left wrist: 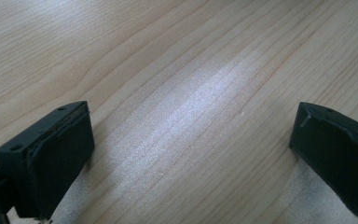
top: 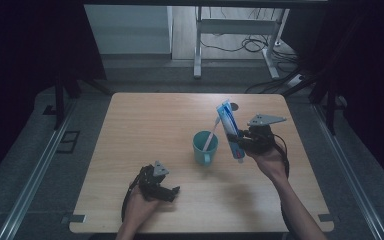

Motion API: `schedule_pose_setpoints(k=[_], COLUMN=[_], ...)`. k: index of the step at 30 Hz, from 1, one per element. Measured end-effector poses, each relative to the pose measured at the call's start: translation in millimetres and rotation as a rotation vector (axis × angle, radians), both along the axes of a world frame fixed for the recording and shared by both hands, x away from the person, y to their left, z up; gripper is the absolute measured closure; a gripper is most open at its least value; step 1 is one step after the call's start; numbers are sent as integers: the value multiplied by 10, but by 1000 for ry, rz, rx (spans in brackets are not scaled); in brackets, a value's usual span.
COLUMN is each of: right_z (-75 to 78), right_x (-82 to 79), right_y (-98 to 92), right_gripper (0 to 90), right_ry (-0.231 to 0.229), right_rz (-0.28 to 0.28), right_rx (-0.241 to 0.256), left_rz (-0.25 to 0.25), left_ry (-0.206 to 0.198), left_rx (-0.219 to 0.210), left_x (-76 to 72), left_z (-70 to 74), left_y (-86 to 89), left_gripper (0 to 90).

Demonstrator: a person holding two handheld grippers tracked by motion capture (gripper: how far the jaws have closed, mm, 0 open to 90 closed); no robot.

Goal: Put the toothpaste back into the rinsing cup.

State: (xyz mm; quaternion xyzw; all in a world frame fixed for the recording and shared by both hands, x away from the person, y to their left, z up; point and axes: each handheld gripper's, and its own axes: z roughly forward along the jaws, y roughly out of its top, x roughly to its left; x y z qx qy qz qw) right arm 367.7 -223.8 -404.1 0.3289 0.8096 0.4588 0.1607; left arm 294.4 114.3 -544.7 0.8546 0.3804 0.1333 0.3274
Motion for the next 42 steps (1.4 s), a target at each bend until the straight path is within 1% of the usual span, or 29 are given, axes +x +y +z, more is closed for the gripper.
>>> schedule_pose_setpoints(k=[12, 16, 27, 31, 42], right_z=[83, 104, 152, 180, 252], right_x=[74, 108, 172, 192, 258], right_y=[119, 142, 273, 324, 482], right_gripper=[703, 703, 703, 703, 703], right_ry=[-19, -19, -22, -25, -45], right_rz=[0, -2, 2, 6, 5], right_rx=[30, 42, 47, 61, 69], left_rz=[0, 1, 0, 0, 0], left_ry=[0, 0, 0, 0, 0], left_rx=[-1, -1, 0, 0, 0], left_x=[0, 0, 0, 0, 0], left_z=[0, 0, 0, 0, 0], left_y=[0, 0, 0, 0, 0], left_gripper=[0, 0, 0, 0, 0])
